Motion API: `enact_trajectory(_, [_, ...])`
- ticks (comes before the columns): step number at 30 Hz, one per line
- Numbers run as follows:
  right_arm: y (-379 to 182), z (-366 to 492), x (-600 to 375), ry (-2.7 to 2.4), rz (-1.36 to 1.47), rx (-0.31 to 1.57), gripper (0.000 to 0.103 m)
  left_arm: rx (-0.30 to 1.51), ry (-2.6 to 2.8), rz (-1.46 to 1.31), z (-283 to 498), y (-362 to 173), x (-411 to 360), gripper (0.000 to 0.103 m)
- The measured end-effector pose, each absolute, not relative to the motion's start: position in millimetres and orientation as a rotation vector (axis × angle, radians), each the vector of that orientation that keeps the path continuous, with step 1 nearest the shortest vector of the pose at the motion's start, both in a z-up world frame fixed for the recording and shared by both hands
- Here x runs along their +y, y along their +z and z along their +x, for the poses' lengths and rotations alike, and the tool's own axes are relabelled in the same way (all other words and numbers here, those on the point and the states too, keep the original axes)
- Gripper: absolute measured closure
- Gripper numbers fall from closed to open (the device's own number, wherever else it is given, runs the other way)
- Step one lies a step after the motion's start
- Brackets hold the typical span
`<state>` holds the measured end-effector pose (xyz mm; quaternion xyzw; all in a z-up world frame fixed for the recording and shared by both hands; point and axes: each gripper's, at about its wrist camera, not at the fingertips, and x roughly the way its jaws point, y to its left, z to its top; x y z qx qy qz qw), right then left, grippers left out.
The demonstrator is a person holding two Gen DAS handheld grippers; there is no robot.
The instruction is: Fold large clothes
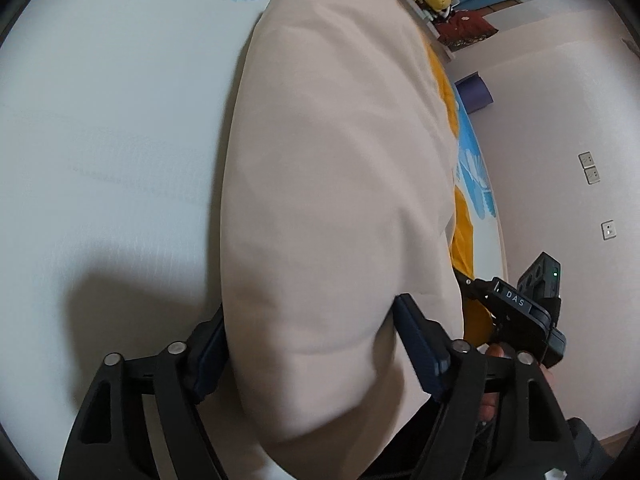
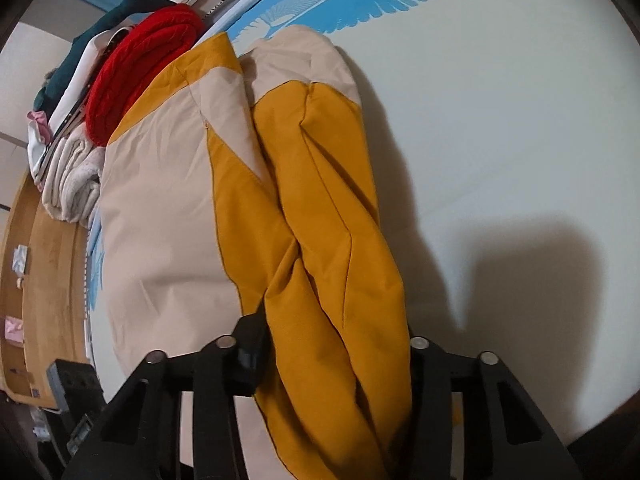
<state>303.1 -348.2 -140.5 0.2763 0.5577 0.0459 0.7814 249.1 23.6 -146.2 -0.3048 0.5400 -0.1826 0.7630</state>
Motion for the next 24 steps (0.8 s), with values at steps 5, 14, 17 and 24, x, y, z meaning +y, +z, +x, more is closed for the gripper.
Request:
enact_trajectory(5, [-135.1, 319.2, -316.8, 0.135, 0.597, 1.179, 0.071, 1.09, -0.33, -0.649, 257.2, -120.9, 60.7, 0.045])
enact_trajectory(14, [-129.6, 389.7, -209.3, 0.241, 0.521, 1.207, 0.071, 1.061, -0.115, -0.786, 266.3, -128.6, 162.9, 0.042])
enact_trajectory(17, [-130.4, 394.3, -197.1, 0.2, 0.468, 1.24, 0.06, 1.025, -0.085, -0.88, 252.1, -129.5, 185.3, 0.042])
enact_trajectory(24, [-118.3, 376.2, -213.3, 0.136, 0.428, 1.257, 0.056, 1.106, -0.11, -0.839, 237.3, -134.5, 187.9, 0.044])
